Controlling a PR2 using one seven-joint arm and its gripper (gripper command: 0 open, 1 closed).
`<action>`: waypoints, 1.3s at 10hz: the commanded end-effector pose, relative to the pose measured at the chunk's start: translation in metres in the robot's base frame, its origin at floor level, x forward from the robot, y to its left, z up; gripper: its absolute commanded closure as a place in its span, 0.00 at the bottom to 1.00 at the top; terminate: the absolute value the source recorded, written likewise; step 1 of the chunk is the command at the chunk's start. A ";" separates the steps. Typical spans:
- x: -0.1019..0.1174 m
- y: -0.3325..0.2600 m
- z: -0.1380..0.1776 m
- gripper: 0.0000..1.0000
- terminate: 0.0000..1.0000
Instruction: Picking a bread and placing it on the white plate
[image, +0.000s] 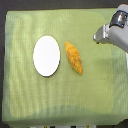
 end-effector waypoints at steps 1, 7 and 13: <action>0.000 0.001 0.000 0.00 0.00; 0.004 0.020 -0.003 0.00 0.00; 0.010 0.067 -0.018 0.00 0.00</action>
